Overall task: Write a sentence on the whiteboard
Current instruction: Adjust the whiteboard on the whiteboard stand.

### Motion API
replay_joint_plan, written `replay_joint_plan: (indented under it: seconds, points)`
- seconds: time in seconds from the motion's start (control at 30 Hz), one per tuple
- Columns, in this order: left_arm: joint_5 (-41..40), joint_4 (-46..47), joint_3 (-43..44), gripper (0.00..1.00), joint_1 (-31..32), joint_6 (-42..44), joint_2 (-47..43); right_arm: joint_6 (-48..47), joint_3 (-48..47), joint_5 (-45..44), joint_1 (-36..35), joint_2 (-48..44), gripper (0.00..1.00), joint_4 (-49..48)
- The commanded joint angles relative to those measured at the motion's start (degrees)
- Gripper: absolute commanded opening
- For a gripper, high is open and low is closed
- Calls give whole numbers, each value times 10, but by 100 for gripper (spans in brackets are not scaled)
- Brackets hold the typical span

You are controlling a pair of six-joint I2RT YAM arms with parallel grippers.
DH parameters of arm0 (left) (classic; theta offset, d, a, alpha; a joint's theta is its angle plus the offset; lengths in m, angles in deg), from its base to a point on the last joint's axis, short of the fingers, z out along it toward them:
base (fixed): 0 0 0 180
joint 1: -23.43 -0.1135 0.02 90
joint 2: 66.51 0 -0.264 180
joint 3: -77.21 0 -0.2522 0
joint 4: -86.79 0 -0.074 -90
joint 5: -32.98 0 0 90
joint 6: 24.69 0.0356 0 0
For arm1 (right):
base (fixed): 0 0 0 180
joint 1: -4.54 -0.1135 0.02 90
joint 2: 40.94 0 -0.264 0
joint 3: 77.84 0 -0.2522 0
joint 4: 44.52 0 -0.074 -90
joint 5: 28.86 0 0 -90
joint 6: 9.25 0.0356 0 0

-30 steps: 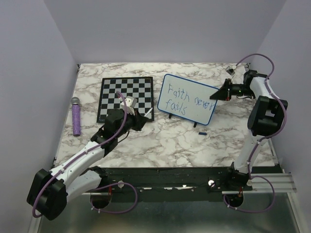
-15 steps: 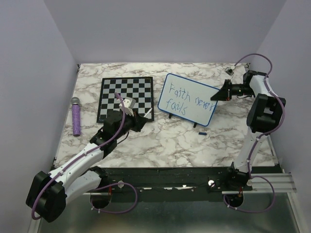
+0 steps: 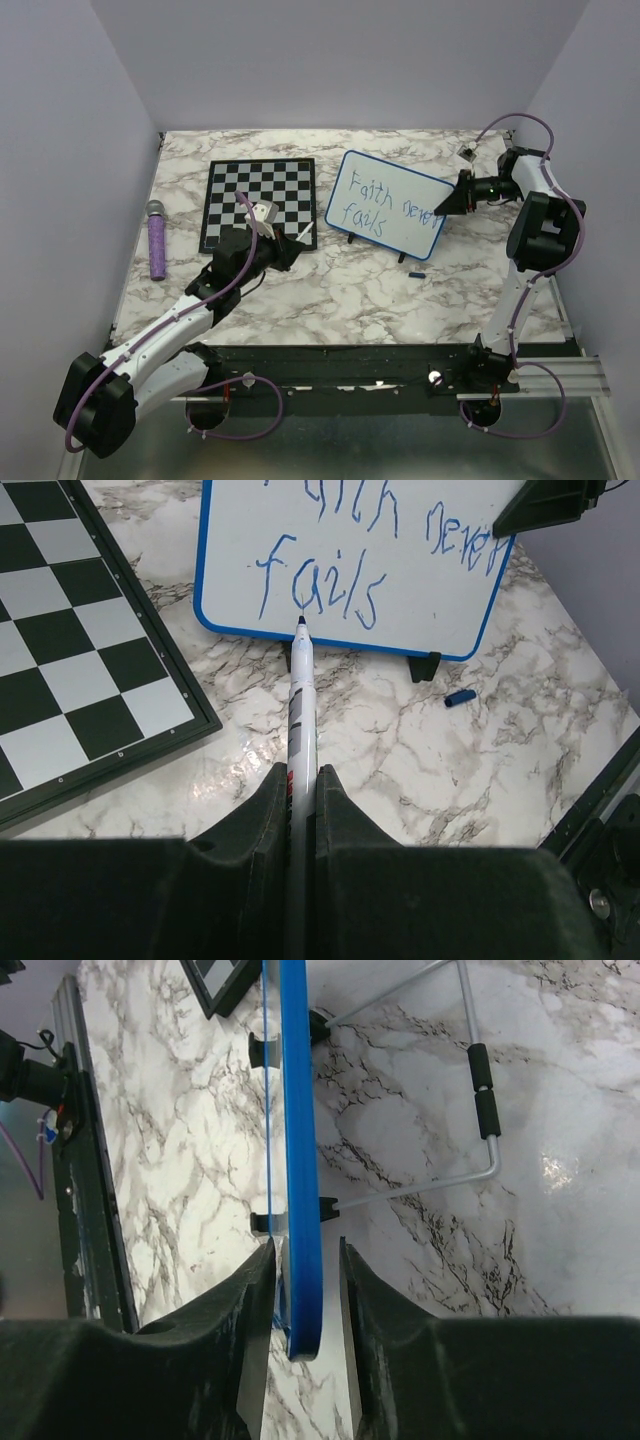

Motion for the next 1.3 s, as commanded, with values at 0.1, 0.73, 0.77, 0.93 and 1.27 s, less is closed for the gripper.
replay_joint_plan:
  seconds: [0.1,0.73,0.77,0.93,1.27]
  points:
    - [6,18,-8,0,-2,-5,-7,-17,-10,-11,1,3,52,17]
    - [14,-2,5,0,-3,-3,-26,1,10,-35,23,-79,90,-11]
    - [15,-3,5,0,-3,-3,-27,1,14,-36,25,-82,91,-13]
    - [22,-10,11,0,-3,-1,-32,-4,29,-54,29,-111,93,-15]
    - [44,-31,28,0,-3,1,-42,8,128,-165,69,-215,95,-76]
